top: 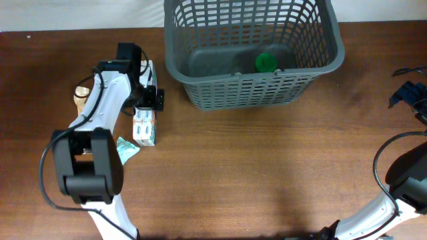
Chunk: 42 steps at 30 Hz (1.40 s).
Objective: Pack container
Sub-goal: 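Grasp the white tissue box with the left gripper and lift it, then carry the tissue box over the basket and drop it inside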
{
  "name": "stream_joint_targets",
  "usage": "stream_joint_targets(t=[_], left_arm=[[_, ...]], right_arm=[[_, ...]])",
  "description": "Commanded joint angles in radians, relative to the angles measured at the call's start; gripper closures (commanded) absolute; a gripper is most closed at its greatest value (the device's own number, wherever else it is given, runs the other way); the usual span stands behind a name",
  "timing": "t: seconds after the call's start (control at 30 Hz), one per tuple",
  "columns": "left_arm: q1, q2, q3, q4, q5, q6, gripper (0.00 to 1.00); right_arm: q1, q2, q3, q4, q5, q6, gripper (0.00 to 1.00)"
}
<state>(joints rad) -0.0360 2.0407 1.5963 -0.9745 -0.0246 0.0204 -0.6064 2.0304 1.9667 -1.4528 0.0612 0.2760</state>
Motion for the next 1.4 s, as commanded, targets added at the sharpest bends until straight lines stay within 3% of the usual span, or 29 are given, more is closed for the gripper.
stream_joint_targets(t=[0.0, 0.2, 0.3, 0.47, 0.73, 1.0, 1.13, 1.37], left_arm=[[0.007, 0.042, 0.007, 0.006, 0.026, 0.022, 0.01], [0.007, 0.083, 0.007, 0.025, 0.037, 0.021, 0.0], [0.007, 0.085, 0.007, 0.029, 0.037, 0.021, 0.47], [0.007, 0.085, 0.007, 0.049, 0.037, -0.012, 0.98], [0.016, 0.076, 0.089, 0.018, 0.001, -0.052, 0.99], [0.118, -0.013, 0.582, -0.166, -0.112, -0.081, 0.98], [0.144, -0.082, 0.838, -0.184, -0.114, -0.08, 0.98], [-0.009, -0.149, 1.098, -0.177, -0.042, -0.048, 0.98]], right_arm=[[0.005, -0.012, -0.003, 0.003, -0.005, -0.006, 0.01], [0.005, -0.012, -0.003, 0.003, -0.005, -0.006, 0.01], [0.005, -0.012, -0.003, 0.003, -0.005, -0.006, 0.01], [0.005, -0.012, -0.003, 0.003, -0.005, -0.006, 0.01], [0.005, -0.012, -0.003, 0.003, -0.005, -0.006, 0.01], [0.005, -0.012, -0.003, 0.003, -0.005, -0.006, 0.01], [0.005, -0.012, -0.003, 0.003, -0.005, -0.006, 0.01], [0.005, -0.012, -0.003, 0.003, -0.005, -0.006, 0.01]])
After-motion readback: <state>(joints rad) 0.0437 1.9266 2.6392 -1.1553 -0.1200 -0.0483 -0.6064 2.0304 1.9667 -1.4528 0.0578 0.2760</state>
